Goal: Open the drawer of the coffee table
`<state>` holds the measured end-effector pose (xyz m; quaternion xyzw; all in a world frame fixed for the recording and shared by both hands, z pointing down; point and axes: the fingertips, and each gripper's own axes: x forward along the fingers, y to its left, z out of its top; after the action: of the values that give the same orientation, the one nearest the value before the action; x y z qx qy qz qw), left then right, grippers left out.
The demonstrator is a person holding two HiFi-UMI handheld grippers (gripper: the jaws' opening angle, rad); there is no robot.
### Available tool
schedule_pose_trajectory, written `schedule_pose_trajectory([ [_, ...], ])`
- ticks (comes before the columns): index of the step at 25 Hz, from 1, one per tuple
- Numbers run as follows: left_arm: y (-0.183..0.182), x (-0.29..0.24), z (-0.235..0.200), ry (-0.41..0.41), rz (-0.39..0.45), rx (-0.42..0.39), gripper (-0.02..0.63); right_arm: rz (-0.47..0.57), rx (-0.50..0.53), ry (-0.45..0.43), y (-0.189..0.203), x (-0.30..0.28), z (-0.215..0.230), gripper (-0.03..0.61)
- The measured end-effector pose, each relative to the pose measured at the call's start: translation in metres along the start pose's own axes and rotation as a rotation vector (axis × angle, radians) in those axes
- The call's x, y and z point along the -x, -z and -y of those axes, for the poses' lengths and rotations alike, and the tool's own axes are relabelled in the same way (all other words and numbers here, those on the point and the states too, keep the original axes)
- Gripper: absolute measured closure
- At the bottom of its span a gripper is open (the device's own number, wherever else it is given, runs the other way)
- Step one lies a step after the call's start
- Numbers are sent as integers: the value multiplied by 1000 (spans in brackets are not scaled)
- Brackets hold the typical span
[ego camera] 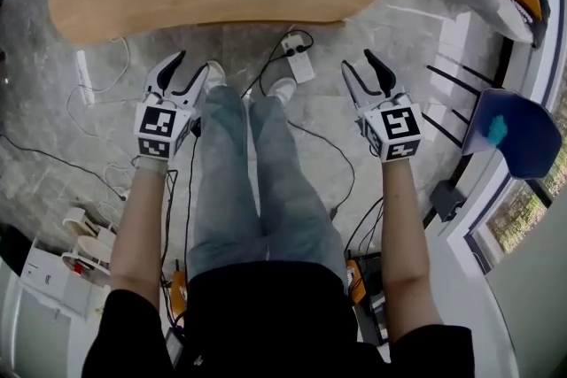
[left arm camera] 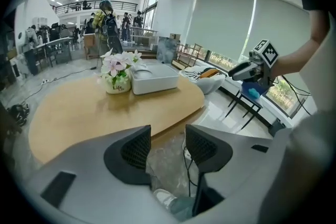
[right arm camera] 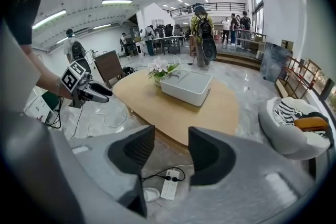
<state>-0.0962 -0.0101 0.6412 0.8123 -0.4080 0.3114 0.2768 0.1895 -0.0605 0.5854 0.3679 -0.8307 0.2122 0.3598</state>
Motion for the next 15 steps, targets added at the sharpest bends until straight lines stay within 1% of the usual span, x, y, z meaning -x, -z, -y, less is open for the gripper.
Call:
schedule_pose_trajectory([
  [3,22,-24,-11,-12,-19,16,393,-22,2,-1,20,-21,7,369],
  [6,42,-48,-18,-10,-41,15,383,-49,18,1,40,-43,15,347],
  [10,72,-80,-28,-2,-71,18,383,-86,-1,15,69,-71,25,319],
  [13,96,-99,-40,-21,-95,15,379,-103,-11,16,87,-95,28,293],
  [15,109,-113,-50,-33,-103,26,379,-116,-11,16,98,-111,32,280],
])
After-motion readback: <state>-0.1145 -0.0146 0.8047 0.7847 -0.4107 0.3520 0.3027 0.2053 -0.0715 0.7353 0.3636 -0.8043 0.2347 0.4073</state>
